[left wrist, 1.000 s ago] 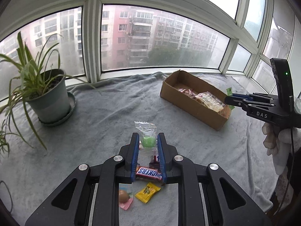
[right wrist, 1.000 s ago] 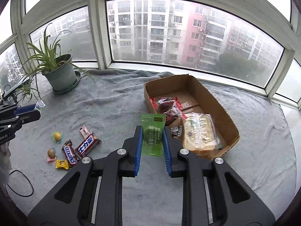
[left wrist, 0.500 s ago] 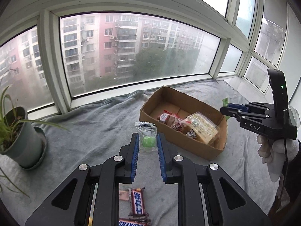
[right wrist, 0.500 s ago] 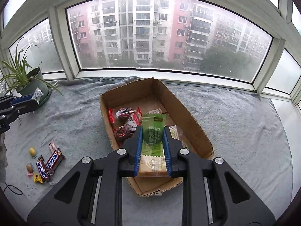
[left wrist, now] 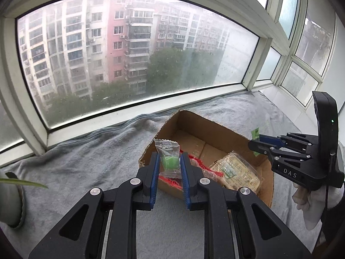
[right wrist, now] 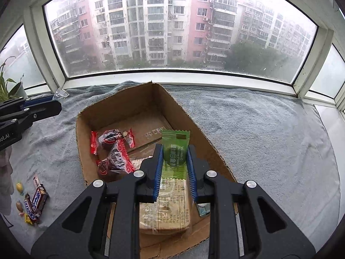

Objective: Organize snacks
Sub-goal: 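Carry both snacks into the box and open both tools to drop them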

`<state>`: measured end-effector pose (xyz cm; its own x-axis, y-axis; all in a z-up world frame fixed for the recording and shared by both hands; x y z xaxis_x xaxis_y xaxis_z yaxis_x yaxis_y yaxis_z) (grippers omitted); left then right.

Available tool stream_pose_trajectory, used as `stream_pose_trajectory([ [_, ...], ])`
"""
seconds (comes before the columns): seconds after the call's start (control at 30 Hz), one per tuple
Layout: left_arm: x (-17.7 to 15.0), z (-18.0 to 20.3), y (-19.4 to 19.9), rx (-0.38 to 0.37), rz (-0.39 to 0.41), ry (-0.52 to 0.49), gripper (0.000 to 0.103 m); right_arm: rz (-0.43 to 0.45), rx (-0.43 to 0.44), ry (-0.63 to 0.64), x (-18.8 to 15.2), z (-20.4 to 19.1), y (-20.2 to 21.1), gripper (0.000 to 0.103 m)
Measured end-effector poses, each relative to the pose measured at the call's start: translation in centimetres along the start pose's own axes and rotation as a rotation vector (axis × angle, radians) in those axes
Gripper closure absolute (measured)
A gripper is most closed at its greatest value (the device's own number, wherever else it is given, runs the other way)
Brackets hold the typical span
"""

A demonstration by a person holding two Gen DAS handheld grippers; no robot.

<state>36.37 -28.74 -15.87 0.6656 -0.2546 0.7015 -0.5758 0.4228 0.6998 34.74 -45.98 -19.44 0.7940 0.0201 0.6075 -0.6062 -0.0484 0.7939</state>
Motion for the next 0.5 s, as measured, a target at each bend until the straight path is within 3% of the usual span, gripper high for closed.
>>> stream_pose_trajectory([
  [0.37, -0.7, 1.1, -3.6, -0.028, -0.056, -0.007, 0.085, -0.054, 0.0, 0.009, -1.6, -0.5, -3.1, 0.08],
  [0.43, -0.7, 1.4, -3.8, -0.035, -0.064, -0.012, 0.084, -0.057, -0.01, 0.013, -1.7, -0.5, -3.0, 0.069],
  [0.5, -0.8, 1.5, -3.9, -0.031, -0.072, -0.013, 0.081, -0.038, -0.032, 0.025, -1.5, -0.6, -2.6, 0.029],
])
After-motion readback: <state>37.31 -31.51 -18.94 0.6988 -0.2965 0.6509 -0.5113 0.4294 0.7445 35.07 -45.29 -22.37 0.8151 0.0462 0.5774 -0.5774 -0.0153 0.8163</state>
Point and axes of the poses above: each gripper's, at about its wrist camera, not at the fingertips, and y roughly against the way its jaws point, z to its right, x to its top, the point moved 9 cm from there along -y, roughly the way its jaws point, and after that the axes turned 3 degrees about x, right-handed, at the moved point
